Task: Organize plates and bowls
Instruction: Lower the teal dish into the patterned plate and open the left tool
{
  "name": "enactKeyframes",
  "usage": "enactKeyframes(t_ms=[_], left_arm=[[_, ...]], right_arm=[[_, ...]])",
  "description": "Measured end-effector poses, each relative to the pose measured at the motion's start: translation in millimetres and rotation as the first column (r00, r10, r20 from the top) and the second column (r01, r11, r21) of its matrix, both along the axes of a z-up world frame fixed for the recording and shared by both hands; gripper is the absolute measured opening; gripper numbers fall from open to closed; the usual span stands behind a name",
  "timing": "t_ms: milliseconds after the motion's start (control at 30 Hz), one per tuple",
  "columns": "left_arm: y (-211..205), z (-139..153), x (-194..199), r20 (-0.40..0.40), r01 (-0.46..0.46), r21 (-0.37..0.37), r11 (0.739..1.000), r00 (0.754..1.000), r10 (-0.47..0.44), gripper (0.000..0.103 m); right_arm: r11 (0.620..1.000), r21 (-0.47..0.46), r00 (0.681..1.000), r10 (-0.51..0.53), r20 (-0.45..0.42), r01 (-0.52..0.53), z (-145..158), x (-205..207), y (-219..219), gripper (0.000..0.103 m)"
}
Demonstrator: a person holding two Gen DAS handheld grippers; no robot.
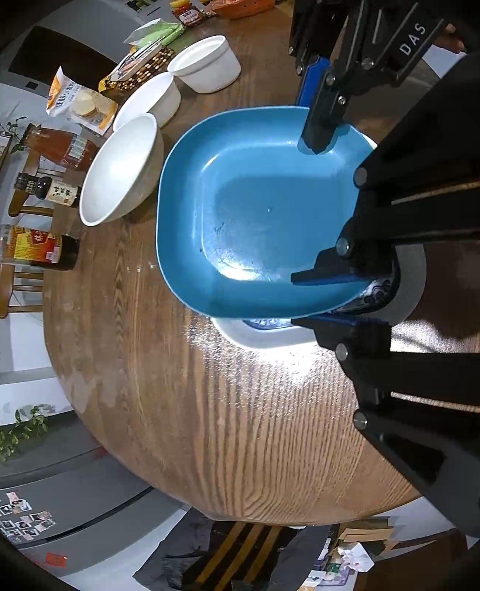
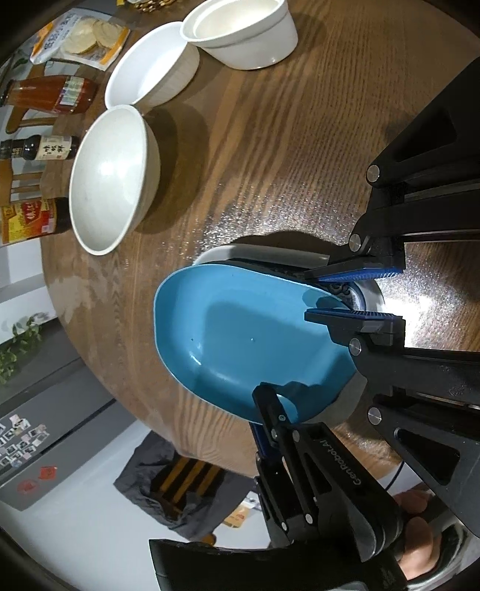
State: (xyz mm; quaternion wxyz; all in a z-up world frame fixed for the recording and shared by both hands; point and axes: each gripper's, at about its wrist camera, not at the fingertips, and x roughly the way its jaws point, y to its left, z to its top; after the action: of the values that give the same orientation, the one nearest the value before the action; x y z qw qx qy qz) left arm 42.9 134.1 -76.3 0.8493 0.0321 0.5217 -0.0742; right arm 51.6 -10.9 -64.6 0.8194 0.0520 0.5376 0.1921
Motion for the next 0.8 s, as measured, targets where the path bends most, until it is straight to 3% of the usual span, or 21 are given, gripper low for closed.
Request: enactKeyframes(t_ms=[233, 800], left_arm=[[-1.0, -13.4, 1.2, -0.047, 0.017, 0.014, 1.000, 0.999, -0.016, 0.013], [-6.2, -7.5, 41.0, 0.055, 0.012, 0.042, 0.999, 0.998, -0.014, 0.015]], right_arm=[[0.999, -0.032, 0.999, 0.005, -0.046, -0.006, -12.2, 7.1, 6.4, 0.016], [0.993, -0.120, 0.999, 0.017, 0.046, -0.011, -15.6, 34.3, 29.3, 0.016]])
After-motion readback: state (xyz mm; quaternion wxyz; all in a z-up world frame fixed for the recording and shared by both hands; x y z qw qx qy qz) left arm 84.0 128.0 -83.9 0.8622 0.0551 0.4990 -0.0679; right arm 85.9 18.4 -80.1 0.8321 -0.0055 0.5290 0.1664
